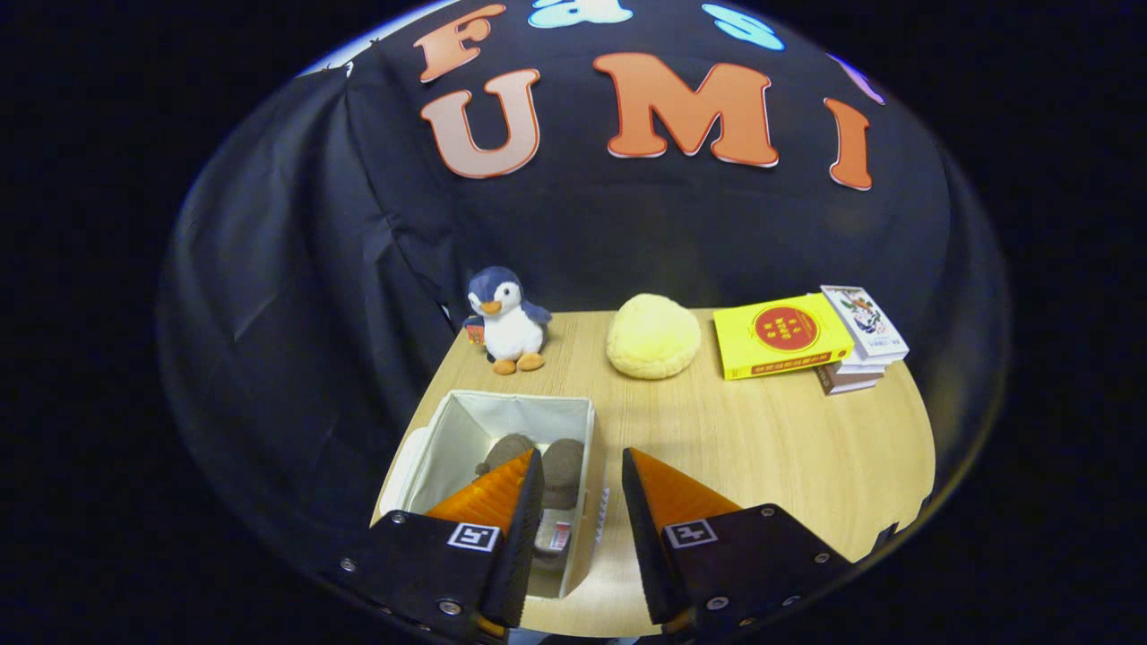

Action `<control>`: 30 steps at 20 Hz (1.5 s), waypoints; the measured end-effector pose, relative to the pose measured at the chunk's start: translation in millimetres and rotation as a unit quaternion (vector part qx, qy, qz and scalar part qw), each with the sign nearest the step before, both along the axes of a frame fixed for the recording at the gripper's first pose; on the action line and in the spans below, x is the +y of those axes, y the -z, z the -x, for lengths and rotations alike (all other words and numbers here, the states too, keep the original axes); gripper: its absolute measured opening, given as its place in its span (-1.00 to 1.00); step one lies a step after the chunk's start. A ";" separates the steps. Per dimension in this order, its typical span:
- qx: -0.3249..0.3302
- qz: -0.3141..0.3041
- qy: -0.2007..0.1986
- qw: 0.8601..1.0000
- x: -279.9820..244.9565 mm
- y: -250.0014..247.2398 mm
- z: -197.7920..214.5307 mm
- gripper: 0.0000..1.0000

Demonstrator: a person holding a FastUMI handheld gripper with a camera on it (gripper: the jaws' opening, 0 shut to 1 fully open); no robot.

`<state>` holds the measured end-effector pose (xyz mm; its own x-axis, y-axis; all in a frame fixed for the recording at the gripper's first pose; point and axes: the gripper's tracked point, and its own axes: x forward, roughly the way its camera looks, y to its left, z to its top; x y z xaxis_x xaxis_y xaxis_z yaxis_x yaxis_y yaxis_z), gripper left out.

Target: Open the storage box then place both shoes into the box .Put the left shoe in first, then the right shoe, with the right side of both shoes facing outward in a uniform manner.

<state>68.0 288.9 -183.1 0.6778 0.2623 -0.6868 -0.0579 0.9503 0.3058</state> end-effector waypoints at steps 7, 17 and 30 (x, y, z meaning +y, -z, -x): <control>-0.111 0.001 0.027 0.993 -89.2 -68.2 4.8 0.29; -0.249 0.029 0.071 0.965 -218.0 -144.4 21.2 0.66; -0.362 0.051 0.126 0.922 -306.4 -203.2 51.0 0.93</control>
